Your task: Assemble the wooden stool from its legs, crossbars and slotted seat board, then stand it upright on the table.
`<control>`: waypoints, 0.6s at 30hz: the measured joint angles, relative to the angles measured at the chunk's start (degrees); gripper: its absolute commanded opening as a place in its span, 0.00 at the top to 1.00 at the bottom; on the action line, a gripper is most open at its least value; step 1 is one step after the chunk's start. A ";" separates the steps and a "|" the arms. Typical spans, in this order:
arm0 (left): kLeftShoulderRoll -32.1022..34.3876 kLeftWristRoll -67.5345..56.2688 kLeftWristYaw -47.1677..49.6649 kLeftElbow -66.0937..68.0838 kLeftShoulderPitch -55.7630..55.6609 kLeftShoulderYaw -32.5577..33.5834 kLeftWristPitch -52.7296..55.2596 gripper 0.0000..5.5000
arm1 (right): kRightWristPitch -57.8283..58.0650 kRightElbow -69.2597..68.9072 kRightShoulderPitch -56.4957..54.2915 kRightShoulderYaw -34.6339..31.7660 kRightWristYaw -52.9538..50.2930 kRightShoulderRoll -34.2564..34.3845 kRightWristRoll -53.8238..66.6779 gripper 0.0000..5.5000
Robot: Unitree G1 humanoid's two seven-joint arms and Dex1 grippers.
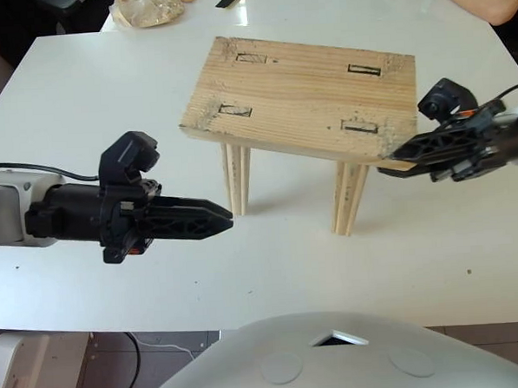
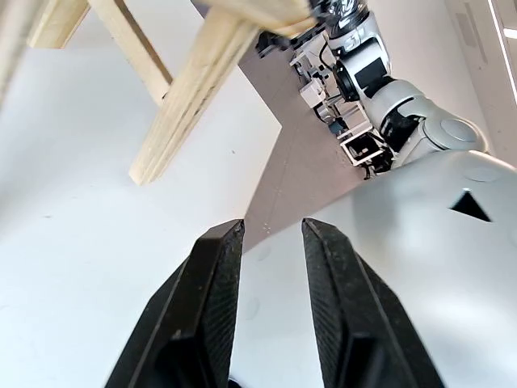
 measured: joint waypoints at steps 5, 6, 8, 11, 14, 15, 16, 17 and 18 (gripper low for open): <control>-3.87 3.19 2.82 -0.20 -0.11 -1.21 -0.65 0.75 | -10.33 -6.70 8.42 -11.45 -14.36 6.34 2.71 0.74; -4.29 3.83 3.04 -0.60 -0.12 -1.22 -0.65 0.75 | -11.56 -7.27 9.27 -13.04 -16.59 7.20 2.45 0.74; -4.69 5.08 3.46 -1.55 -0.11 -1.18 -0.64 0.75 | -12.67 -7.52 9.80 -16.11 -20.31 9.11 1.40 0.74; -5.25 7.24 3.49 -2.07 -0.05 -0.80 -0.63 0.75 | -13.86 -5.55 9.89 -19.44 -25.99 11.34 -0.60 0.74; -6.08 9.36 3.46 -2.61 0.68 0.28 -0.62 0.75 | -12.62 -2.47 9.55 -21.56 -30.60 13.28 0.71 0.74; -6.29 9.86 3.44 -3.00 1.37 0.78 -0.63 0.75 | -11.03 -0.96 8.74 -22.11 -31.22 14.20 0.79 0.74; -6.60 10.59 3.45 -3.43 2.06 0.99 -0.63 0.75 | -9.64 0.58 7.90 -22.56 -31.59 15.07 0.79 0.74; -6.92 11.07 3.45 -3.81 2.58 1.24 -0.63 0.75 | -8.19 2.28 6.87 -23.23 -32.11 16.13 0.78 0.74; -7.18 11.46 3.45 -4.11 2.83 1.46 -0.64 0.75 | -6.87 3.86 5.76 -23.80 -32.52 17.15 0.75 0.74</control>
